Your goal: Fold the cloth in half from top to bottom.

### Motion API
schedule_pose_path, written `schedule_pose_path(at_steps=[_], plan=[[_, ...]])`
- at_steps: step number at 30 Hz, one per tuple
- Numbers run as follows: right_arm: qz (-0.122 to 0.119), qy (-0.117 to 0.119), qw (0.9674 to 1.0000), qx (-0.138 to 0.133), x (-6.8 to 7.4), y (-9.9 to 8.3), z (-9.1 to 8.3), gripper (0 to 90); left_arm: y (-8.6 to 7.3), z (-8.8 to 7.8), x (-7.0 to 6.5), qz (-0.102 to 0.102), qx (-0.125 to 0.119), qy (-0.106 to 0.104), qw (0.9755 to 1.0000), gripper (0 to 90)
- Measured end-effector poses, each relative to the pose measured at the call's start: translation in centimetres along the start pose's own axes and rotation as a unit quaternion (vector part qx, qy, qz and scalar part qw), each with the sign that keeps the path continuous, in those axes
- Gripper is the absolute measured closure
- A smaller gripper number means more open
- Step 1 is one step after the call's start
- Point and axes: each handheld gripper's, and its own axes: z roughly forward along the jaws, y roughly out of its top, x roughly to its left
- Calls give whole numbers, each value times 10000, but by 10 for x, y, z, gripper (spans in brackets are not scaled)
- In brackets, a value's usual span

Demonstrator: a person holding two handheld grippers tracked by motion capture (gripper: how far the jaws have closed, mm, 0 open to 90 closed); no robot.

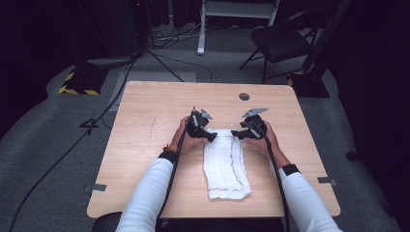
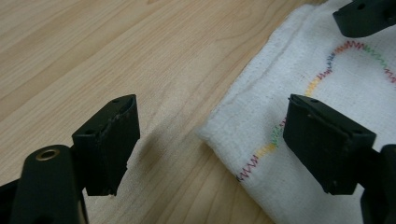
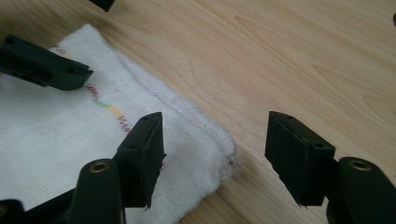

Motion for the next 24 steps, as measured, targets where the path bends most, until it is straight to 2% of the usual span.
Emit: schedule_pose_path(at_steps=[1,3,5,8,12,13,16,19,22,24], plan=[[40,-47,10000,46,-2,-1,3,379,-1,1,1,-8,11,-24,10000,174],[135,36,9999,70,-5,-3,7,377,-2,3,2,-158,-6,-159,9997,177],[220,108,9997,62,-6,-4,8,385,-4,3,3,-152,-36,-201,9997,184],[177,170,9997,74,-5,-4,9,427,-4,2,3,-47,-6,-257,9997,200],[66,414,9991,119,2,-2,9,522,-5,-1,1,146,-67,-504,9986,369],[-10,452,9989,123,4,-2,9,568,-5,-2,1,179,-34,-553,9983,395],[-16,576,9983,125,7,-2,8,681,-4,-3,0,227,-17,-673,9975,489],[-51,628,9979,170,10,-1,8,775,-4,-3,1,269,-5,-893,9956,649],[-170,551,9981,211,13,1,7,829,-5,-3,4,229,-65,-1042,9943,748],[-207,423,9987,175,12,1,8,840,-5,-2,8,193,-107,-1057,9942,771]])
